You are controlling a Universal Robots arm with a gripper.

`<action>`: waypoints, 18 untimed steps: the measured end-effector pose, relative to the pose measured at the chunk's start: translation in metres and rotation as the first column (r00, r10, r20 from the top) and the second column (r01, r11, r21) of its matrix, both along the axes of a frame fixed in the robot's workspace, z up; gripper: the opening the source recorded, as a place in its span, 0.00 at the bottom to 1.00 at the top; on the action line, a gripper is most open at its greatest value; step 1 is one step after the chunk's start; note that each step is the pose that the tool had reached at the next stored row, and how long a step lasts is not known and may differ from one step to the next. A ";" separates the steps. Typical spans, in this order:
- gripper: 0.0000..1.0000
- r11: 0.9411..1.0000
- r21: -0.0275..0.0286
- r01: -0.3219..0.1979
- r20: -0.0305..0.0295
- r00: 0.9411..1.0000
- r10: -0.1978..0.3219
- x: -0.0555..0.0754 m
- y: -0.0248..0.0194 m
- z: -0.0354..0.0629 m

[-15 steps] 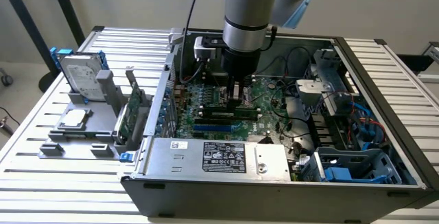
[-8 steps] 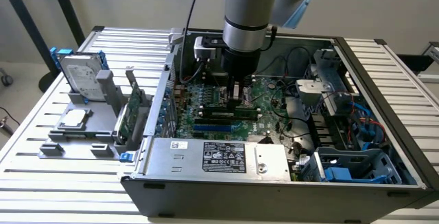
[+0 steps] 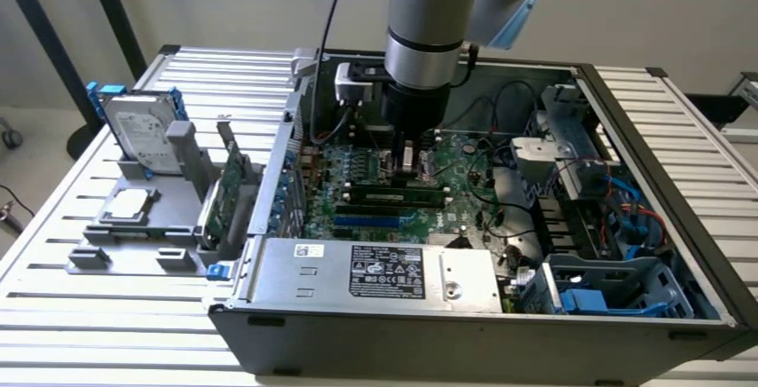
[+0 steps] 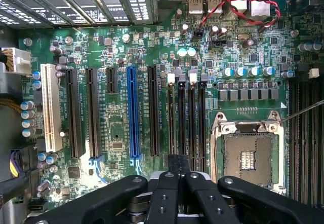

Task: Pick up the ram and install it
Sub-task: 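Press down the ram until it locks into place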

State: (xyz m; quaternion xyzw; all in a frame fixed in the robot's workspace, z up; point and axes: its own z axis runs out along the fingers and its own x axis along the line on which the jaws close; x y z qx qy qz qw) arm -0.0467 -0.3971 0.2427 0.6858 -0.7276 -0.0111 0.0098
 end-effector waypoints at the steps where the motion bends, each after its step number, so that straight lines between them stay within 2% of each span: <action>1: 0.11 1.000 0.000 -0.003 0.000 1.000 0.003 0.000 0.0000 -0.0001; 5: 0.11 1.000 0.001 -0.011 0.001 1.000 0.011 0.000 0.0000 -0.0019; 13: 0.11 1.000 0.007 -0.012 0.002 1.000 0.012 0.002 0.0000 -0.0051; 18: 0.11 1.000 0.009 -0.012 0.002 1.000 0.012 0.004 0.0000 -0.0067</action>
